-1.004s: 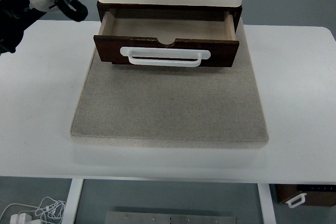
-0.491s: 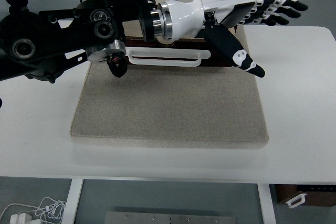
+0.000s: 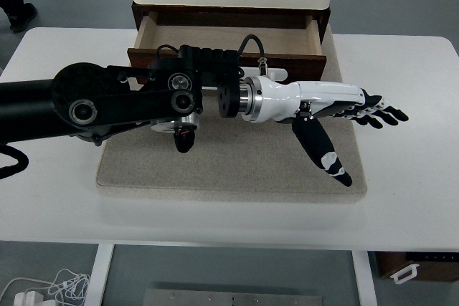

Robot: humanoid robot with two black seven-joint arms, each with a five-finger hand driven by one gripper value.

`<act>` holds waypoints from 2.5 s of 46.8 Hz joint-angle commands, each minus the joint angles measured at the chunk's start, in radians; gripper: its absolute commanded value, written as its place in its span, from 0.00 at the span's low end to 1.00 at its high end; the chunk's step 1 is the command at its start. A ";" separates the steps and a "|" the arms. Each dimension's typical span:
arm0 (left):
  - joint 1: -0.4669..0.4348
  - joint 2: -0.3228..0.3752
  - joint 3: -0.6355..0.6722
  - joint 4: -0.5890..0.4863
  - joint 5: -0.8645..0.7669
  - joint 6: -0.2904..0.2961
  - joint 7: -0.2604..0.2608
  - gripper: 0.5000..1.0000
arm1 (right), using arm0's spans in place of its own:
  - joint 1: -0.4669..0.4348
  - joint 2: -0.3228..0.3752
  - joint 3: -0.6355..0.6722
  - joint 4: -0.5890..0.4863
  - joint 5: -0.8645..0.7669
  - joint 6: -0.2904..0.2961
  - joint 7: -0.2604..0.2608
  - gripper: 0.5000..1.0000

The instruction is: Close the drawer under the combination cabinet

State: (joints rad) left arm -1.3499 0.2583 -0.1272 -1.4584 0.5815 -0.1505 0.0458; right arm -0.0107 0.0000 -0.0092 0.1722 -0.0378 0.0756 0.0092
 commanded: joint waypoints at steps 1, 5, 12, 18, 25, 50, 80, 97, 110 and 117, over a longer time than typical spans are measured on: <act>0.000 0.009 0.001 0.001 0.000 -0.043 0.034 1.00 | 0.000 0.000 0.000 0.001 -0.001 0.001 0.000 0.90; -0.002 0.013 0.001 0.000 0.000 -0.078 0.087 1.00 | 0.000 0.000 0.000 0.000 0.001 0.000 0.000 0.90; -0.017 0.022 0.001 0.003 0.000 -0.142 0.189 1.00 | 0.000 0.000 0.000 0.001 0.001 0.001 0.000 0.90; -0.034 0.032 0.001 0.006 -0.002 -0.196 0.261 1.00 | 0.000 0.000 0.000 0.000 -0.001 0.001 0.000 0.90; -0.051 0.055 -0.006 0.032 -0.012 -0.328 0.328 1.00 | 0.000 0.000 0.000 0.001 -0.001 0.000 0.000 0.90; -0.075 0.076 -0.009 0.124 -0.017 -0.460 0.523 1.00 | 0.000 0.000 0.000 0.000 -0.001 0.000 0.000 0.90; -0.094 0.070 -0.002 0.211 0.038 -0.460 0.523 1.00 | 0.000 0.000 0.000 0.000 -0.001 0.000 0.000 0.90; -0.094 0.070 -0.005 0.257 0.067 -0.460 0.520 1.00 | 0.000 0.000 0.000 0.000 0.001 0.001 0.000 0.90; -0.097 0.070 -0.016 0.300 0.092 -0.460 0.514 1.00 | 0.000 0.000 0.000 0.000 0.001 0.000 0.000 0.90; -0.101 0.068 -0.017 0.331 0.092 -0.460 0.511 1.00 | 0.000 0.000 0.000 0.000 -0.001 0.000 0.000 0.90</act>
State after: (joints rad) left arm -1.4492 0.3276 -0.1427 -1.1377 0.6736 -0.6107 0.5588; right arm -0.0108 0.0000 -0.0092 0.1720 -0.0377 0.0759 0.0092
